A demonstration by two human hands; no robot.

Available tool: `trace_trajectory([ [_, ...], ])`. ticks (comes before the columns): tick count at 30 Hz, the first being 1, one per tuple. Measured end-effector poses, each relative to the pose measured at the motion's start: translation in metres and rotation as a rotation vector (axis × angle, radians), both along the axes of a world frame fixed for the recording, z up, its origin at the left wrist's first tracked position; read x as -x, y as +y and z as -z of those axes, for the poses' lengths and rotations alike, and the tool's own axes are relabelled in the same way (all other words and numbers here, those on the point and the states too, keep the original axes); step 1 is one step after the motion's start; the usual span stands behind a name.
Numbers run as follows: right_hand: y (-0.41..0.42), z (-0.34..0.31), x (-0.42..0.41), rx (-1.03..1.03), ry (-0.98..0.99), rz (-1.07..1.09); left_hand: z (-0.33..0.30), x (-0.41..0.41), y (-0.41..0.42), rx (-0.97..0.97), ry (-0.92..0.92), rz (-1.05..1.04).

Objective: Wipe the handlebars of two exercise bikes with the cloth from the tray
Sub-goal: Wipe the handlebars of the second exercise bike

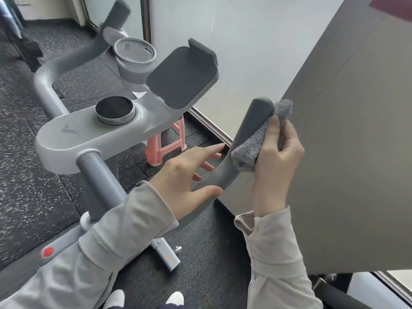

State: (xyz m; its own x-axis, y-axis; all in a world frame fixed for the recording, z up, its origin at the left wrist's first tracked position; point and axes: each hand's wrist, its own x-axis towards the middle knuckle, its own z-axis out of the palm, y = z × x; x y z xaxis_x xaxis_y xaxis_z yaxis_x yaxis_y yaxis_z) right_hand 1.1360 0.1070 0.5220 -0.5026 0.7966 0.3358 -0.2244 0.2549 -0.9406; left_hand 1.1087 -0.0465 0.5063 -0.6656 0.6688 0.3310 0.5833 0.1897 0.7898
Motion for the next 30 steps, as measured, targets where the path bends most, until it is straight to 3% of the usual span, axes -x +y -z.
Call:
trace_trajectory([
  [12, -0.042, 0.029, -0.026, 0.207, -0.142, 0.005, 0.003, 0.002, -0.044, 0.13, 0.099, 0.142],
  [20, -0.089, 0.043, -0.037, 0.382, -0.139, 0.098, 0.016, 0.015, -0.09, 0.235, 0.269, 0.234],
  [30, -0.15, 0.053, -0.053, 0.473, -0.137, 0.161, 0.018, 0.056, -0.143, 0.178, 0.443, 0.324],
])
